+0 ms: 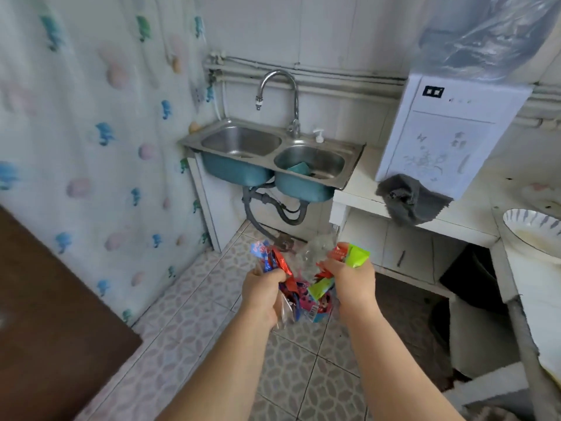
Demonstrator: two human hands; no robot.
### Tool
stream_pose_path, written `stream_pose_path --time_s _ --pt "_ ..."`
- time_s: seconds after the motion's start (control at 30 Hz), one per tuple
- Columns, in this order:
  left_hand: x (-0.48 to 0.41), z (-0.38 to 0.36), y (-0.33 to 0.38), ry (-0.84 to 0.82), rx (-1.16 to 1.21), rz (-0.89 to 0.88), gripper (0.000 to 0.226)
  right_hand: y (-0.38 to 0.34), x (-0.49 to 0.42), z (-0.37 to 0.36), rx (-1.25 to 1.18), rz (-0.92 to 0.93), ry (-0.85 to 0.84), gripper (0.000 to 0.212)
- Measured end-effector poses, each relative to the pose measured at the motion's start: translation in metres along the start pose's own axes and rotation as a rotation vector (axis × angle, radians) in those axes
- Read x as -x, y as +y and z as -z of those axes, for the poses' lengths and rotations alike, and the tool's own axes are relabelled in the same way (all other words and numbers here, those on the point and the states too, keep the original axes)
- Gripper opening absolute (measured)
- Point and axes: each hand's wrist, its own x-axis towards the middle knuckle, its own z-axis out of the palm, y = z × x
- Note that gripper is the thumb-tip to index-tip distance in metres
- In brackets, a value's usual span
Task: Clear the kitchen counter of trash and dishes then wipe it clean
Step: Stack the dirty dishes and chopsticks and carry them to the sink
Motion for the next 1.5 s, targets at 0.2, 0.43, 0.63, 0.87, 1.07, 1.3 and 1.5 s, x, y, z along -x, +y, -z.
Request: stream_pose_path --time_s 0.2,0.43,0.63,0.87,1.07,1.3,1.5 --pt "0.017 0.124 0.023 0.197 0.191 -0.042 0.031 0.025 0.067 -0.106 0.066 -0.046 -0.269 0.021" --pt "0.038 0.292 0.036 0.431 0.343 -0.077 0.030 0.077 0.164 -0.236 0.143 -0.138 -0.546 0.025" --pt "0.063 0.441 0.032 0.613 0.387 -0.090 0.017 0.134 0.265 -0.336 0.205 -0.194 -0.738 0.020" --pt "0.071 0.558 -0.003 0.808 0.440 -0.024 0.035 0.197 0.339 -0.404 0.322 -0.266 -0.865 0.024" --pt "0.053 0.616 -0.048 0.910 0.550 0.049 0.052 0.266 0.366 -0.445 0.483 -0.310 -0.960 0.032" --pt "0.012 0.654 -0.114 1.059 0.631 0.221 0.042 0.374 0.365 -0.466 0.680 -0.358 -1.060 0.030" --pt "-0.049 0.680 -0.190 1.114 0.663 0.319 0.036 0.488 0.349 -0.466 0.832 -0.316 -1.125 0.031"
